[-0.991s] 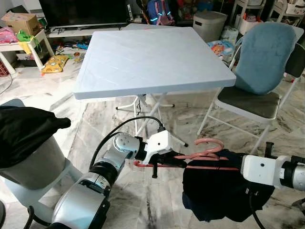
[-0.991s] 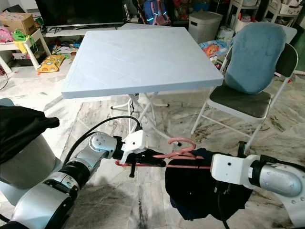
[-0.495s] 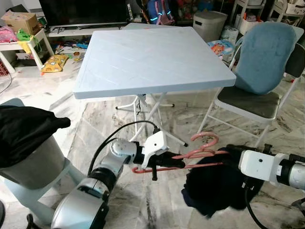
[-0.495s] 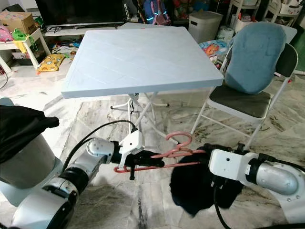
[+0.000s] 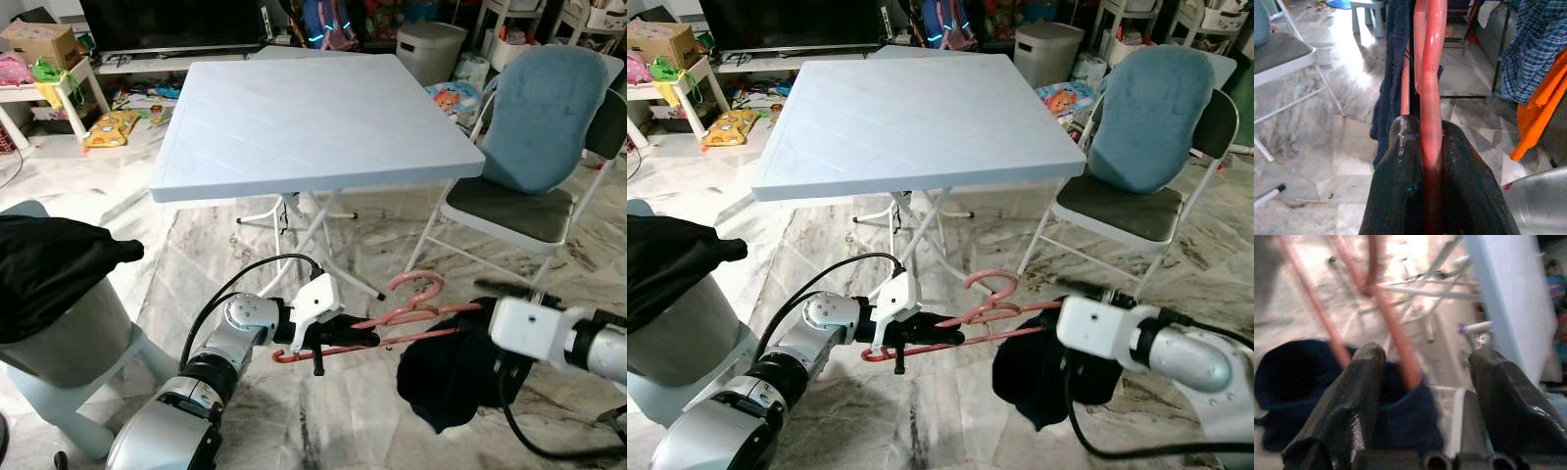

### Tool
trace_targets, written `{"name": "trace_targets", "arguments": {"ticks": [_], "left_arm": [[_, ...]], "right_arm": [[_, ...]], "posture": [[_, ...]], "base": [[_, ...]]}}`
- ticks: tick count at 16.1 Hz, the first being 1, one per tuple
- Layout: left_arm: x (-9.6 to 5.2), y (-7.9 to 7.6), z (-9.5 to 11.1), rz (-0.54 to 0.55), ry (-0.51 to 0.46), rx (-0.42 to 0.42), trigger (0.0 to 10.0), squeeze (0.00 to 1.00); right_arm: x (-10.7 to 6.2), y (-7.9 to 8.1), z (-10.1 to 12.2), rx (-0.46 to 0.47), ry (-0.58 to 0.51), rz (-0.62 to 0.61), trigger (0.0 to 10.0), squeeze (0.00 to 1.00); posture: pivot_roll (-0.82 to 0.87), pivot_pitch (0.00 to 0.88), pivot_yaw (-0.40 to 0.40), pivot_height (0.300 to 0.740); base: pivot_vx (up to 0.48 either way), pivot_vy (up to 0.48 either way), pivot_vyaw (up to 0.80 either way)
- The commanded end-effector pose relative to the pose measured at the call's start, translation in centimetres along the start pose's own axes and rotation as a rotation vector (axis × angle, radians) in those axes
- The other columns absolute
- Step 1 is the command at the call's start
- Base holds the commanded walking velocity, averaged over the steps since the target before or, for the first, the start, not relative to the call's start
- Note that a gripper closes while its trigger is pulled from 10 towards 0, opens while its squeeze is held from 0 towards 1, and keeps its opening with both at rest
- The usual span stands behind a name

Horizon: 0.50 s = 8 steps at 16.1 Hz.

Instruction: Hang hanger

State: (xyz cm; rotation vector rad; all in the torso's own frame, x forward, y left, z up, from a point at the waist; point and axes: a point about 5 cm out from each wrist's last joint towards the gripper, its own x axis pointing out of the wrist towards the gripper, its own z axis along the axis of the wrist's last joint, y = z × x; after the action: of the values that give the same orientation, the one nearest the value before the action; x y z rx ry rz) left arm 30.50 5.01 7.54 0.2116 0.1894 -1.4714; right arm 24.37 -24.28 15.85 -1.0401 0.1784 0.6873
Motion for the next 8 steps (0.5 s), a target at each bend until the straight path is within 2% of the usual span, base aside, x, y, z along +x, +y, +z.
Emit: {"name": "trace_targets", "arguments": {"ticks": [1, 2, 3, 4, 5, 7, 8], "left_arm": [[0.0, 0.5, 1.1, 0.031, -0.043, 0.044, 0.0, 0.00], [-0.1, 0.6, 1.0, 0.069, -0.037, 0.044, 0.0, 0.00], [0.0, 0.9, 0.8, 0.121, -0.049, 0.004, 0.0, 0.00], [0.0, 1.0, 0.7, 0.159, -0.068, -0.029, 0.0, 0.00], [-0.1, 1.0, 0.5, 0.180, -0.074, -0.044, 0.0, 0.00], [-0.3, 1.0, 0.4, 0.197, -0.077, -0.055, 0.0, 0.00], [-0.4, 1.1, 0.3, 0.205, -0.077, -0.059, 0.0, 0.00]], "right_arm": [[-0.1, -1.0, -0.3, 0.027, 0.031, -0.096, 10.0, 1.00], [-0.1, -1.0, -0.5, 0.078, 0.042, -0.153, 10.0, 1.00], [0.0, -0.9, -0.7, 0.163, 0.048, -0.240, 10.0, 1.00], [0.3, -0.2, -0.8, 0.204, 0.059, -0.267, 10.0, 1.00], [0.6, 0.8, -1.0, 0.215, 0.076, -0.261, 10.0, 1.00], [0.9, 1.8, -0.9, 0.267, 0.081, -0.267, 10.0, 1.00], [1.2, 2.3, -1.1, 0.307, 0.098, -0.281, 10.0, 0.93]], "posture": [[-0.07, 0.000, -0.013, 0.740], [-0.07, 0.000, -0.012, 0.740], [-0.07, 0.000, -0.012, 0.740], [-0.07, 0.000, -0.008, 0.740], [-0.07, 0.000, -0.007, 0.740], [-0.07, 0.000, -0.002, 0.740], [-0.07, 0.000, -0.002, 0.740]], "base": [[0.000, 0.000, 0.00], [0.000, 0.000, 0.00], [0.000, 0.000, 0.00], [0.000, 0.000, 0.00], [0.000, 0.000, 0.00], [0.000, 0.000, 0.00], [0.000, 0.000, 0.00]]}}
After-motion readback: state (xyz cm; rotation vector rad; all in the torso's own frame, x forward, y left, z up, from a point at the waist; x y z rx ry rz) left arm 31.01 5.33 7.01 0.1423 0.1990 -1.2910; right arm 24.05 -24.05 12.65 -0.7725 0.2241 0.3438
